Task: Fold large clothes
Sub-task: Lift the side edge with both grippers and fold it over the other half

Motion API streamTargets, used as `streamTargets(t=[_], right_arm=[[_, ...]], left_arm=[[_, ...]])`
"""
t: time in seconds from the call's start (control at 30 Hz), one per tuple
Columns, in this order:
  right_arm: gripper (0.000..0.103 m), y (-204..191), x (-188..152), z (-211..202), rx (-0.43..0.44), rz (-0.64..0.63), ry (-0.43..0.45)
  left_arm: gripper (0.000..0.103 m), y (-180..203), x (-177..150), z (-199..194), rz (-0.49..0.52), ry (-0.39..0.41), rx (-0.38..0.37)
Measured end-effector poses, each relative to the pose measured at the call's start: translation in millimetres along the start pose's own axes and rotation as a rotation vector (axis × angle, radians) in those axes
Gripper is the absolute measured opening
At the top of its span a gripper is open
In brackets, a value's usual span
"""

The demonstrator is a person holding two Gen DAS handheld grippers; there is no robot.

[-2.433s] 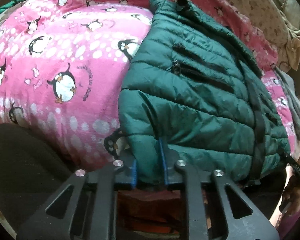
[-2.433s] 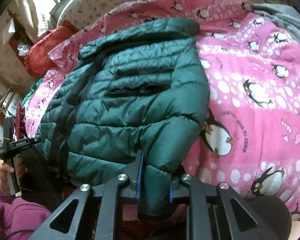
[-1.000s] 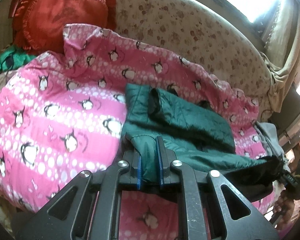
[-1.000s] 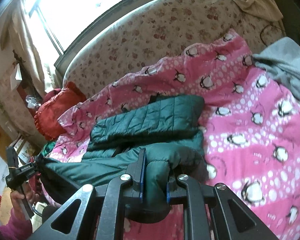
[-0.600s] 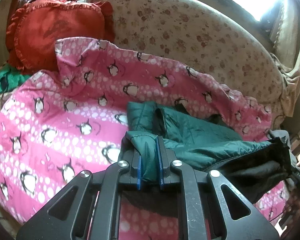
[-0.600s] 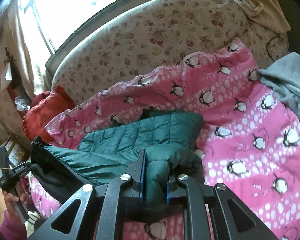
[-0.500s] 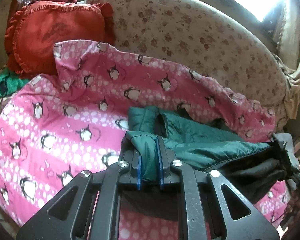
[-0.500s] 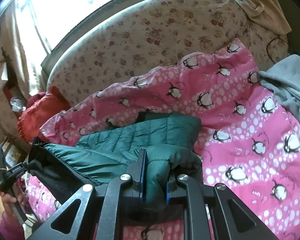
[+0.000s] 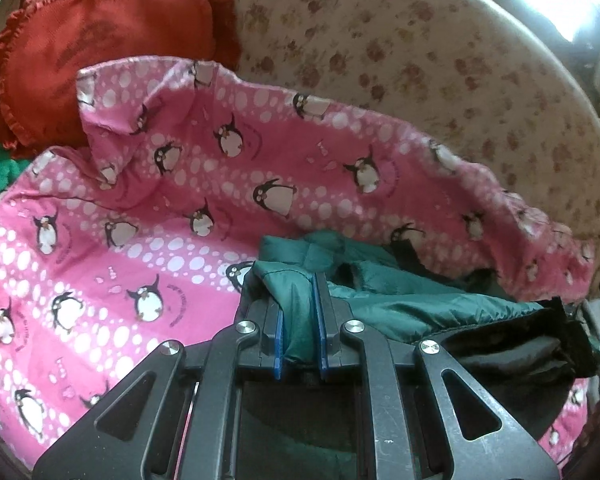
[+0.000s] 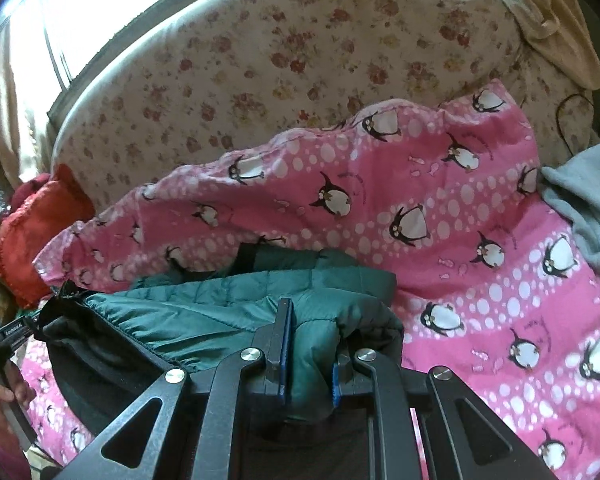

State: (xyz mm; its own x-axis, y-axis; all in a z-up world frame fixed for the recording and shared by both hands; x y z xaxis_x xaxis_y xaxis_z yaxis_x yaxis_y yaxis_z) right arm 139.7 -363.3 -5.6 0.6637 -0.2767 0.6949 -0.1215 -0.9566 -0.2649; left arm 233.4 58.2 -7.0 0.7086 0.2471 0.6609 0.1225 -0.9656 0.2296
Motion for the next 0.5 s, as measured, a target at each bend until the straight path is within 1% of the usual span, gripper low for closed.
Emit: streamTargets(t=[0.23, 0.33, 0.4, 0.43, 0.47, 0.5], right_arm=[[0.013, 5, 3, 53, -0.032, 0.047, -0.052], [0.013, 8, 0, 75, -0.046, 0.077, -0.070], [0.013, 12, -3, 90, -0.057, 0.098, -0.083], [0.014, 15, -5, 98, -0.043, 0.134, -0.089], [0.018, 17, -6, 102, -0.024, 0.166, -0.088], [0.020, 21, -6, 104, 0.011, 0.213, -0.080]], left_arm=[[0.012, -2, 2, 49, -0.015, -0.051, 0.042], [0.012, -2, 1, 64, -0.012, -0.076, 0.042], [0.013, -4, 0, 72, -0.038, -0.091, 0.018], [0.014, -6, 1, 74, -0.061, -0.096, -0.010], [0.015, -8, 3, 76, -0.074, -0.104, -0.034], [0.016, -9, 2, 75, -0.085, -0.114, -0.059]])
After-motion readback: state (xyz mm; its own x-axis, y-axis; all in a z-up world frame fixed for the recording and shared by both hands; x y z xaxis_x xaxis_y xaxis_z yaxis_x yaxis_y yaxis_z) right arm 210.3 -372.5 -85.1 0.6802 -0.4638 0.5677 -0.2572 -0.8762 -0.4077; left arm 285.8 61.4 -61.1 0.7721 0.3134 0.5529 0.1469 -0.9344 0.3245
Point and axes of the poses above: each gripper's, at about its wrist camera, not at the fingertips, and z roughly the way its jaws point, y to its right, x to its top, the point moved 8 cm from there along z, roughly the way its jaws point, and after that the axes turned 1 degree about x, right-handed, at the moved point
